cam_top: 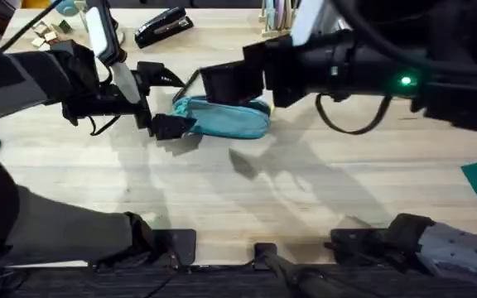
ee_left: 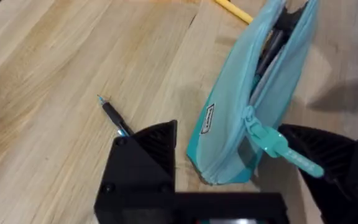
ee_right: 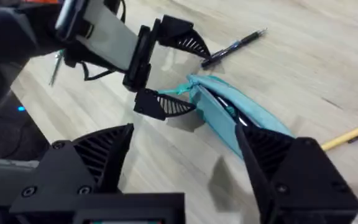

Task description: Unzip the bag, pick up the pens from the table one at a time and place them inside, then zip the bag closed.

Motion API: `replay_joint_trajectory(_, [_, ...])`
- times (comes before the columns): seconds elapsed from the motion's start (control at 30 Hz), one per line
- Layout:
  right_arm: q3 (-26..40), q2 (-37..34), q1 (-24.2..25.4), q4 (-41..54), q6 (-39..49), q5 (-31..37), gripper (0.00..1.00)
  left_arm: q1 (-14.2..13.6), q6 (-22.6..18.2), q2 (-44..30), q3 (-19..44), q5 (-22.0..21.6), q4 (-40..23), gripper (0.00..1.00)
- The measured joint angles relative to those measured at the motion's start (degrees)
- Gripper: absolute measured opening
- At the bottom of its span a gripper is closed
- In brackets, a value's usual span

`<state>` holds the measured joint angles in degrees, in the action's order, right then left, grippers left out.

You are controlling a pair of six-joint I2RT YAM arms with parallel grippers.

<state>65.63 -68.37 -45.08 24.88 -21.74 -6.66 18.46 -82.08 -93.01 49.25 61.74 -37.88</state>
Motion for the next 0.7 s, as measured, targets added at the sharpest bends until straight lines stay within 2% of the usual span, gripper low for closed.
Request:
replay_joint_trajectory(0.4, [0.9,1.1,0.5,0.7,6.1,0.0,0.997,0.0,0.0,1.5,0.0,-0.4,-0.7,0.992])
replay_joint_trajectory(0.7, [7.9,-2.7,1.7,8.7,10.6,0.4,0.997,0.0,-0.1,17.0,0.2,-4.5,-10.2,0.992])
